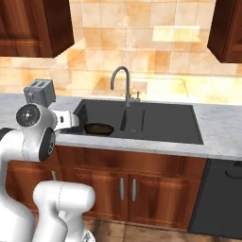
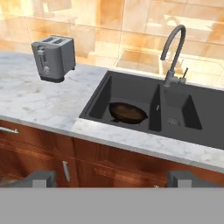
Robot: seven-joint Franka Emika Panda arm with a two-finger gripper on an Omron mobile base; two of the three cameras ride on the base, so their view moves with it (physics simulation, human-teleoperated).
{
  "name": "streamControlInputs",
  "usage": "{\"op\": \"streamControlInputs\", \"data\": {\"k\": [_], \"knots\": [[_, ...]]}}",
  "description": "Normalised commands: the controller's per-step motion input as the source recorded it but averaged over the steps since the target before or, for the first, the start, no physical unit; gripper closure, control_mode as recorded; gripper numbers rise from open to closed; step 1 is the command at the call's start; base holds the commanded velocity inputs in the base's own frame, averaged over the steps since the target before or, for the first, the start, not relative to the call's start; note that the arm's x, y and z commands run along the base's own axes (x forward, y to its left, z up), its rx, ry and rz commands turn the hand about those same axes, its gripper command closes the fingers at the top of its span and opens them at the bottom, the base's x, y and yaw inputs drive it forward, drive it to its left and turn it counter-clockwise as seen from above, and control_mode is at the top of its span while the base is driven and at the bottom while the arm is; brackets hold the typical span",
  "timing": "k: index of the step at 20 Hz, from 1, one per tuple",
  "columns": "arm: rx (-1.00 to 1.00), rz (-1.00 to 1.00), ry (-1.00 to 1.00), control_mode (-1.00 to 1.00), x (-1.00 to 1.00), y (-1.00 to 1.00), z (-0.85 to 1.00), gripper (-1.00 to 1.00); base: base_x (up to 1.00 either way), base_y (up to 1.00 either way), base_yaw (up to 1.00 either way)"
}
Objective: Move the pot and pan from the stove into the sink.
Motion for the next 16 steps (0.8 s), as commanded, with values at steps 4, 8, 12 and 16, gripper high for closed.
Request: {"op": "streamControlInputs", "data": {"k": [4, 8, 12, 16], "knots": [[0.00, 0.00, 0.00, 1.00, 0.00, 0.00, 0.00, -1.00, -0.10, 0.00, 0.03], [0.00, 0.00, 0.00, 1.00, 0.00, 0.00, 0.00, -1.00, -0.30, -0.07, 0.29], [0.00, 0.00, 0.00, 1.00, 0.00, 0.00, 0.00, -1.00, -0.29, -0.10, 0.40], [0.00, 0.00, 0.00, 1.00, 0.00, 0.00, 0.00, -1.00, -0.27, -0.07, 0.43]]}}
